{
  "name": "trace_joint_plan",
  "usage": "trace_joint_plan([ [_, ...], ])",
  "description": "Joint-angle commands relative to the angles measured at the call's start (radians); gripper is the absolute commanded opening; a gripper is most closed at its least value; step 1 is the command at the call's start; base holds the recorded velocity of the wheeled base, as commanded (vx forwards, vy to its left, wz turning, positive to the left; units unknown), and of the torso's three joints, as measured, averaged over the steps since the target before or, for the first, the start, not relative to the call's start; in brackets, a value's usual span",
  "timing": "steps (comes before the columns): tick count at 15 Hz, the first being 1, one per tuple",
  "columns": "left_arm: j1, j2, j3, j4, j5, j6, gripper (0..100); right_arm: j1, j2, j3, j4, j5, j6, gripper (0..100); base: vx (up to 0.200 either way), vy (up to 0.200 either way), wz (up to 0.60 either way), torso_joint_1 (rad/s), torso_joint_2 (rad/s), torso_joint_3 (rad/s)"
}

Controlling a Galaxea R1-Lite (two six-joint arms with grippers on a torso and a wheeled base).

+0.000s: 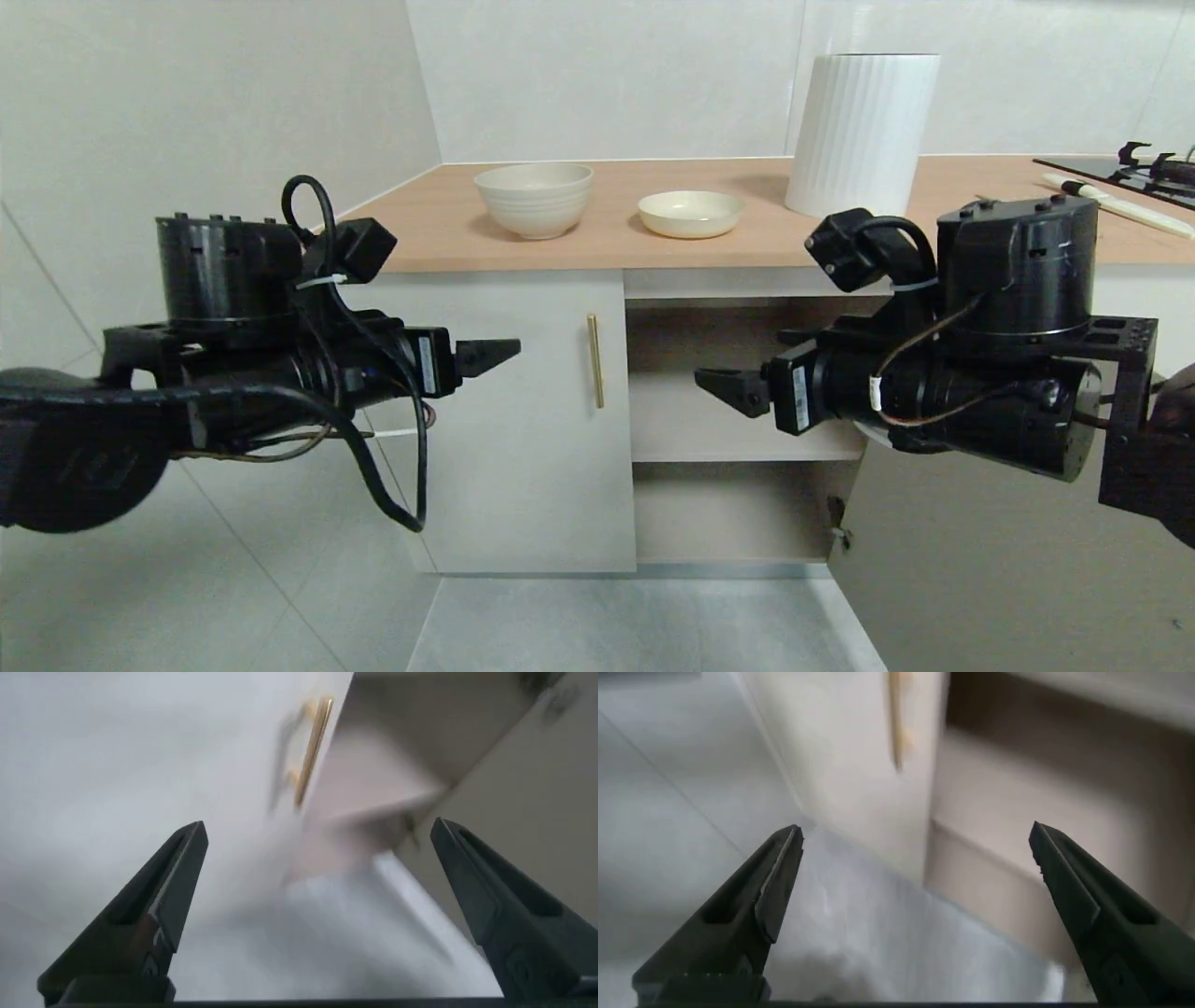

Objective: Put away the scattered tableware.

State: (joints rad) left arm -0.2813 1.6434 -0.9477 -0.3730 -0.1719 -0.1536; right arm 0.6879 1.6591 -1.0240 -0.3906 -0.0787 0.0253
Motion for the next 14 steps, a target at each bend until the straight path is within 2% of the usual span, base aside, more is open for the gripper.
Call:
trace_joint_plan([
  [1,0.04,-0.066,-0.143,0.103,-0.006,-0.001,100,0.012,0.014,-0.062,0.003,0.0,-0.001,100,0.0,0.0,0.0,0.0,0.0,0.0],
  [2,0.048,-0.059,-0.171,0.103,-0.008,-0.003,100,0.012,0.022,-0.097,0.016,0.0,-0.001,100,0.0,0.0,0.0,0.0,0.0,0.0],
  [4,0.05,-0.062,-0.151,0.103,-0.008,-0.004,100,0.018,0.031,-0.148,0.035,-0.003,-0.001,100,0.0,0.0,0.0,0.0,0.0,0.0],
  [6,0.067,-0.06,-0.143,0.101,-0.009,-0.006,100,0.022,0.037,-0.168,0.027,-0.004,0.015,100,0.0,0.0,0.0,0.0,0.0,0.0],
  [9,0.065,-0.073,-0.14,0.101,-0.011,-0.006,100,0.022,0.051,-0.191,0.027,-0.023,0.062,100,0.0,0.0,0.0,0.0,0.0,0.0],
  [14,0.067,-0.082,-0.134,0.101,-0.011,-0.001,100,0.024,0.067,-0.209,0.035,-0.032,0.061,100,0.0,0.0,0.0,0.0,0.0,0.0],
])
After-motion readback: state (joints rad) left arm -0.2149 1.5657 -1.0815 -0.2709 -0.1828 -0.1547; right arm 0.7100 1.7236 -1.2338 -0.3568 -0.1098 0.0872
